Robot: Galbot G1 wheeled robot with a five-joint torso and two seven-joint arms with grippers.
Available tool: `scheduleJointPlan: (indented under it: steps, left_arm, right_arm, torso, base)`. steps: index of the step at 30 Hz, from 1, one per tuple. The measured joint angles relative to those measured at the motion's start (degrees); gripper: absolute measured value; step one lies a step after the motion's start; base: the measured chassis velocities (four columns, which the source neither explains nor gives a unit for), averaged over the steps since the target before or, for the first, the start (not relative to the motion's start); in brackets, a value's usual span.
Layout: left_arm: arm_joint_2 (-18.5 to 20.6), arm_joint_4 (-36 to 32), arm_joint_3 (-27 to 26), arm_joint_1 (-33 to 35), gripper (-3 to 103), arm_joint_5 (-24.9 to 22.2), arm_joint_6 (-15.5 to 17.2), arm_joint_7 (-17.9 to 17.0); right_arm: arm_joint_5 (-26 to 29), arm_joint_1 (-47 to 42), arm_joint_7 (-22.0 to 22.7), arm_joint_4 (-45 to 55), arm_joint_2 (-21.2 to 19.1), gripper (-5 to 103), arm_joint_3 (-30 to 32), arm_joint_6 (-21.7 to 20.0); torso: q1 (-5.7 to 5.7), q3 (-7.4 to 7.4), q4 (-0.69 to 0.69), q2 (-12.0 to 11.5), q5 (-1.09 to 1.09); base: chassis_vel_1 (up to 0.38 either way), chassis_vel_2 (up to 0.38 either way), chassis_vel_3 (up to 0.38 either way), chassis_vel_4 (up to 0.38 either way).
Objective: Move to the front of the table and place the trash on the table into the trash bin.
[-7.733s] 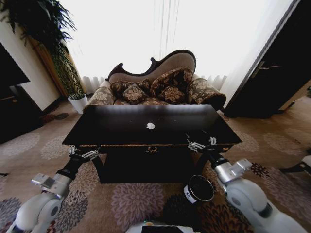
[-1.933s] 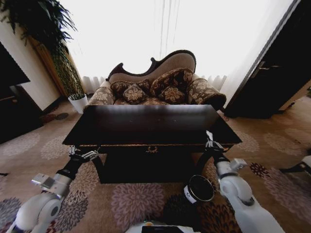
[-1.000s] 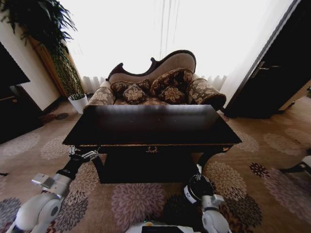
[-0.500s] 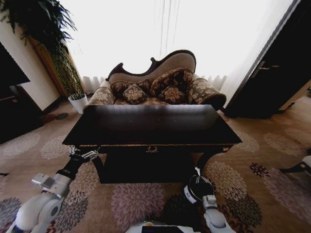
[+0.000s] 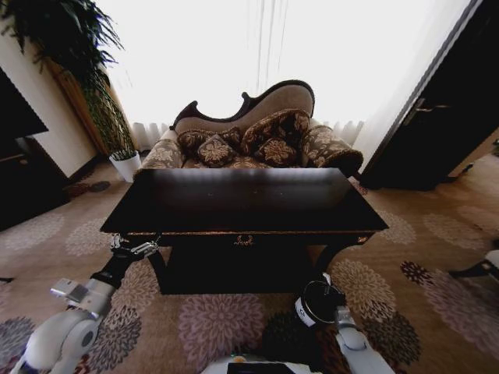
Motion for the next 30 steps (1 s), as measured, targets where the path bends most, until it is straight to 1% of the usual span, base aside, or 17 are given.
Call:
scheduleJointPlan:
  steps: [8, 18, 21, 22, 23, 25, 27, 28, 29, 30]
  left_arm:
    - [0.0, 0.0, 0.0, 0.0, 100, 0.0, 0.0, 0.0]
    - [0.0, 0.0, 0.0, 0.0, 100, 0.0, 0.0, 0.0]
    - [0.0, 0.0, 0.0, 0.0, 100, 0.0, 0.0, 0.0]
    - [0.0, 0.0, 0.0, 0.0, 100, 0.0, 0.0, 0.0]
    - [0.0, 0.0, 0.0, 0.0, 100, 0.0, 0.0, 0.0]
    - [0.0, 0.0, 0.0, 0.0, 100, 0.0, 0.0, 0.0]
    - [0.0, 0.0, 0.0, 0.0, 100, 0.0, 0.0, 0.0]
    - [0.0, 0.0, 0.0, 0.0, 100, 0.0, 0.0, 0.0]
    - [0.0, 0.0, 0.0, 0.0, 100, 0.0, 0.0, 0.0]
    - [0.0, 0.0, 0.0, 0.0, 100, 0.0, 0.0, 0.0]
  right_arm:
    - [0.12, 2.36, -0.11, -7.02, 0.37, 0, 0.46, 0.07]
    - [0.43, 2.84, -0.73, -9.94, 0.63, -1, 0.74, 0.08]
    - [0.47, 2.64, -0.88, -9.39, 1.0, 15, 0.77, -0.35]
    - [0.47, 2.56, -0.9, -9.21, 1.06, 15, 0.77, -0.47]
    - [0.48, 2.44, -0.92, -8.97, 1.15, 25, 0.77, -0.65]
    - [0.48, 2.43, -0.92, -8.95, 1.2, 25, 0.77, -0.73]
    - [0.48, 2.44, -0.92, -8.95, 1.42, 35, 0.77, -0.87]
    - [0.48, 2.44, -0.92, -8.95, 1.42, 35, 0.77, -0.87]
    - [0.48, 2.44, -0.92, -8.91, 1.53, 41, 0.76, -0.93]
    - [0.47, 2.44, -0.92, -8.84, 1.61, 41, 0.76, -0.98]
  torso:
    - [0.0, 0.0, 0.0, 0.0, 0.0]
    - [0.0, 0.0, -0.01, 0.0, 0.0]
    - [0.0, 0.0, 0.0, 0.0, 0.0]
    - [0.0, 0.0, -0.01, 0.0, 0.0]
    - [0.0, 0.0, -0.01, 0.0, 0.0]
    - [0.0, 0.0, -0.01, 0.0, 0.0]
    - [0.0, -0.01, 0.0, 0.0, 0.0]
    - [0.0, -0.01, 0.0, 0.0, 0.0]
    - [0.0, 0.0, 0.0, 0.0, 0.0]
    - [0.0, 0.0, -0.01, 0.0, 0.0]
  base:
    - [0.0, 0.0, 0.0, 0.0]
    - [0.0, 0.0, 0.0, 0.0]
    - [0.0, 0.0, 0.0, 0.0]
    - [0.0, 0.0, 0.0, 0.0]
    - [0.0, 0.0, 0.0, 0.0]
    - [0.0, 0.0, 0.0, 0.0]
    - [0.0, 0.0, 0.0, 0.0]
    - [0.0, 0.0, 0.0, 0.0]
    - [0.0, 0.0, 0.0, 0.0]
    - [0.0, 0.0, 0.0, 0.0]
